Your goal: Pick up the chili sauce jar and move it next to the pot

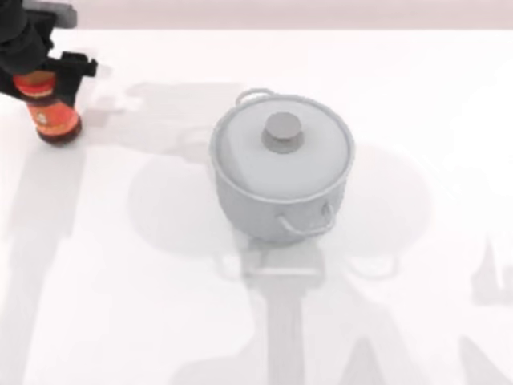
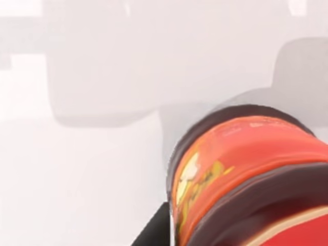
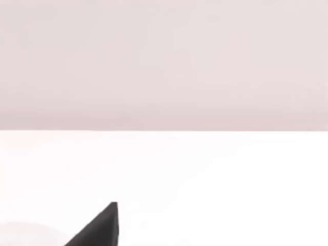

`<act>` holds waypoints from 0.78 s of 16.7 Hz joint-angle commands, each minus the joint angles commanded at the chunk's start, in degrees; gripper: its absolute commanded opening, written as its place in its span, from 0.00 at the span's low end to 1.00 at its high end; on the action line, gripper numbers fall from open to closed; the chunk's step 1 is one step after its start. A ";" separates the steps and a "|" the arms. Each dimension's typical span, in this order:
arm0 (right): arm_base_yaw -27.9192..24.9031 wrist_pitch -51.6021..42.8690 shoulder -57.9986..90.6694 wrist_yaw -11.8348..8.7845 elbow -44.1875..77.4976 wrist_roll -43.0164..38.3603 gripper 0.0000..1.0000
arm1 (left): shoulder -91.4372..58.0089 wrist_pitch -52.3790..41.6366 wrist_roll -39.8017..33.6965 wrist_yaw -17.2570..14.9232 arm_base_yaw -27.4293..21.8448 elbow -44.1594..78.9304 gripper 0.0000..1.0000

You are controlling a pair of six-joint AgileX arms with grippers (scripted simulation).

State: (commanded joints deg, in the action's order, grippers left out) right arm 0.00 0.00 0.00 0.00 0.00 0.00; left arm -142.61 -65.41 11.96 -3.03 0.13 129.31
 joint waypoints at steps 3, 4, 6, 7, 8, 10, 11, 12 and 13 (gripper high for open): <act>0.00 0.00 0.00 0.00 0.00 0.00 1.00 | 0.00 0.00 0.00 0.00 0.00 0.00 0.00; 0.00 0.00 0.00 0.00 0.00 0.00 1.00 | 0.00 0.00 0.00 0.00 0.00 0.00 0.00; 0.00 0.00 0.00 0.00 0.00 0.00 1.00 | 0.00 0.00 0.00 0.00 0.00 0.00 0.00; 0.00 0.00 0.00 0.00 0.00 0.00 1.00 | 0.00 0.00 0.00 0.00 0.00 0.00 0.00; 0.00 0.00 0.00 0.00 0.00 0.00 1.00 | 0.00 0.00 0.00 0.00 0.00 0.00 0.00; 0.00 0.00 0.00 0.00 0.00 0.00 1.00 | 0.16 -0.03 0.11 0.03 0.20 -0.13 0.00; 0.00 0.00 0.00 0.00 0.00 0.00 1.00 | 0.90 -0.14 0.14 0.02 0.22 -0.87 0.00; 0.00 0.00 0.00 0.00 0.00 0.00 1.00 | 2.24 -0.35 0.15 0.01 0.31 -2.16 0.00; 0.00 0.00 0.00 0.00 0.00 0.00 1.00 | 4.18 -0.64 0.14 0.02 0.46 -3.88 0.00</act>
State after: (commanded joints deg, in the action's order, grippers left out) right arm 0.00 0.00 0.00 0.00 0.00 0.00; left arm -138.43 -66.05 12.11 -3.01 0.58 125.43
